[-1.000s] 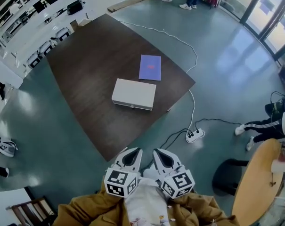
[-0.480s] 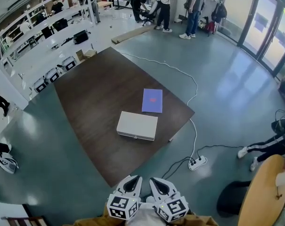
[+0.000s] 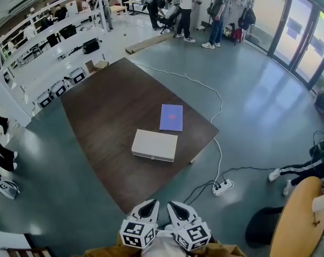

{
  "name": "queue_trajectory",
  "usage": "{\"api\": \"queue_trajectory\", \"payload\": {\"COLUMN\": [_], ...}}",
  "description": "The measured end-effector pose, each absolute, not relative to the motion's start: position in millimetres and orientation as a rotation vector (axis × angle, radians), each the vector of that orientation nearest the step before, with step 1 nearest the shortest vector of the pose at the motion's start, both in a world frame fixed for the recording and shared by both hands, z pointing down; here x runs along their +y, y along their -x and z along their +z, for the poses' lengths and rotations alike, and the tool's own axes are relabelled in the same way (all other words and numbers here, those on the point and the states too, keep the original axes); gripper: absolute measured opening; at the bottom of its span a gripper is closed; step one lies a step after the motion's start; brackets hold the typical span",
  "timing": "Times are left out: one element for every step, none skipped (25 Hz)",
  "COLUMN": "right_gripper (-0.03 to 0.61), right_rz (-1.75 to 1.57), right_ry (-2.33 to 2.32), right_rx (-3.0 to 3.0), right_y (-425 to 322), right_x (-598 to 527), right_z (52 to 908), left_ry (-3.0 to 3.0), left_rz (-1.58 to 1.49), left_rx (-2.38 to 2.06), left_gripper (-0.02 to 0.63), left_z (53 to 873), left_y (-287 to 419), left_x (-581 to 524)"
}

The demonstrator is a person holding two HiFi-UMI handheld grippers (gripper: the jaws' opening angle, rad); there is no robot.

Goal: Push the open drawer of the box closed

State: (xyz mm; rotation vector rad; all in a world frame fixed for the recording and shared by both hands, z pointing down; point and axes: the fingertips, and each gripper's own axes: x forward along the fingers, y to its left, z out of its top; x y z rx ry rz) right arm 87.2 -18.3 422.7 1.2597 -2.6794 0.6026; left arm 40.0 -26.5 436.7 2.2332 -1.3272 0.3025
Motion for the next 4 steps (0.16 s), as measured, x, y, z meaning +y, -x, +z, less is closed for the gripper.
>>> {"api": "queue_trajectory", "payload": {"right_gripper": [0.005, 0.005, 0.005, 0.003], "right_rz": [0.603, 0.604, 0.605, 0.606], "right_ry": [-1.265, -1.270, -1.274, -1.278], "right_rx": [-2.680, -2.681, -2.681, -2.681], "right_y": [-86.0, -84.9, -83.9, -82.8], "right_x": [-20.3, -22.2, -23.9, -25.6], "right_z": [421.3, 420.2, 419.2, 418.4], "left_ry": [-2.236, -2.239, -2.243, -2.248], "left_rz": [0.302, 0.303, 0.304, 0.305], "left_rx": [-1.327, -1.326, -1.326, -1.326], "left_gripper": [0.006, 0.006, 0.006, 0.006], "left_z": [435.1, 433.6, 432.1, 430.6], "left_y": [-38.6, -37.3, -36.2, -35.1], "left_x": [-28.3, -30.0, -31.6, -33.1]}}
